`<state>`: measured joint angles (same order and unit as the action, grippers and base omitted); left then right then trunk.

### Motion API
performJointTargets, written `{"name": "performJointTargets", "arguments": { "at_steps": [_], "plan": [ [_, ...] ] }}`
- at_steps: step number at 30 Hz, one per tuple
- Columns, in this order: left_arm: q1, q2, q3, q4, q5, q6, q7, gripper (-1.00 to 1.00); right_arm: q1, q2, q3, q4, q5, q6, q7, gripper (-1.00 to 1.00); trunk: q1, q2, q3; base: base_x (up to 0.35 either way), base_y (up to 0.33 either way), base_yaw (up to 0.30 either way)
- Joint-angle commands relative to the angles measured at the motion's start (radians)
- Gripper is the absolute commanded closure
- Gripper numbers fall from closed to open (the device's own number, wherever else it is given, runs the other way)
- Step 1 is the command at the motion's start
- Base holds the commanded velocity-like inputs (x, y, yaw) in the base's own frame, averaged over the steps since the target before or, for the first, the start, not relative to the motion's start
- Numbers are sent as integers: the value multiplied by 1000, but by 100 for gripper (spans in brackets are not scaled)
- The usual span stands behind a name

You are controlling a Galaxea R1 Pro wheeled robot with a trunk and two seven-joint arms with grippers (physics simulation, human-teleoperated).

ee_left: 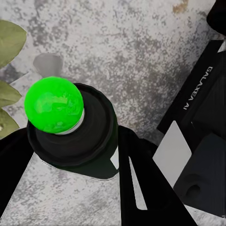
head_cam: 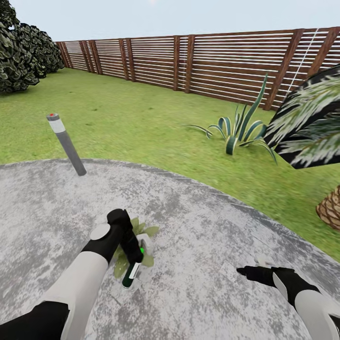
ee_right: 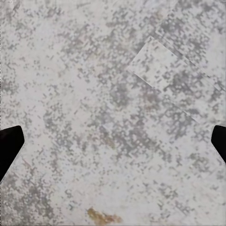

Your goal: Pick up the pesticide atomizer in the garden and spray insectifuge to fully cover both potted plants in the garden.

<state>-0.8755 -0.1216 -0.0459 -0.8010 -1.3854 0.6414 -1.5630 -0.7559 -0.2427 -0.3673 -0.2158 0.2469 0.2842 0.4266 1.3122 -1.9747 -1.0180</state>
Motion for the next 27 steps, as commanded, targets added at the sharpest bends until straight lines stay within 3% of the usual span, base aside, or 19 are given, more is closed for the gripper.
{"name": "performJointTargets", "arguments": {
  "at_steps": [1,27],
  "plan": [
    [1,0,0,-1,4,9,-8,100,0,0,-9,-2,9,6,7,-100,0,0,-1,210,82,0],
    [9,0,-1,0,18,8,-3,100,0,0,-9,-1,9,6,7,-100,0,0,-33,35,5,0]
  ]
}}
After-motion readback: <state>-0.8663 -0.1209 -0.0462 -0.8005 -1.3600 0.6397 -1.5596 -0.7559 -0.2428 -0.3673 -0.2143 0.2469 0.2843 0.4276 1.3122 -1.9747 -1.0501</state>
